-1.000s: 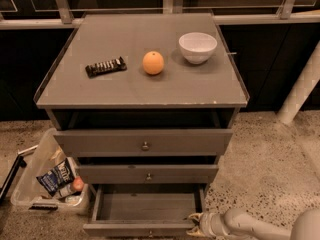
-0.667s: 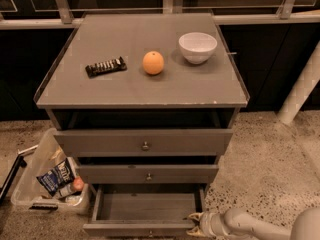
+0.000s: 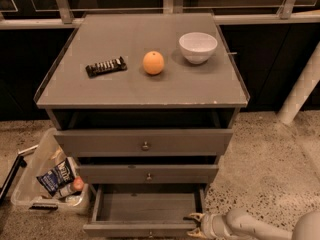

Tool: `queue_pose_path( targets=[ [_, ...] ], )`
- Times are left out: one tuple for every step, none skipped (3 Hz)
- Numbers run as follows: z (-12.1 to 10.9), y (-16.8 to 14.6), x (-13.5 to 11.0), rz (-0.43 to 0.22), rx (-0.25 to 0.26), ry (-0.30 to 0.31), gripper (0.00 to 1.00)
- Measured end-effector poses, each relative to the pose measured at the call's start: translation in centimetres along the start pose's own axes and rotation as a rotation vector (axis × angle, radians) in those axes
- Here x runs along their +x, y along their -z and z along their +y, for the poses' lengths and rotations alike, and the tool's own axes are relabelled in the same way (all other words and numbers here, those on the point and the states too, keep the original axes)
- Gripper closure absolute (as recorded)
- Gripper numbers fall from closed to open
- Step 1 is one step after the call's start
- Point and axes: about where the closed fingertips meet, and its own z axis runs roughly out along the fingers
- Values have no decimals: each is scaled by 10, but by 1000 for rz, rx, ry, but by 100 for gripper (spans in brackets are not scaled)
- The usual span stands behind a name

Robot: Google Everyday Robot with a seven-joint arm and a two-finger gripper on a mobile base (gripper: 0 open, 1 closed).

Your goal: Open bottom drawer

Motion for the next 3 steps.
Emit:
queue_pose_path(
  targets=[
    [10, 3, 1, -16, -10, -2, 85],
    [9, 5, -1, -16, -11, -2, 100],
    [9, 5, -1, -16, -11, -2, 82]
  ],
)
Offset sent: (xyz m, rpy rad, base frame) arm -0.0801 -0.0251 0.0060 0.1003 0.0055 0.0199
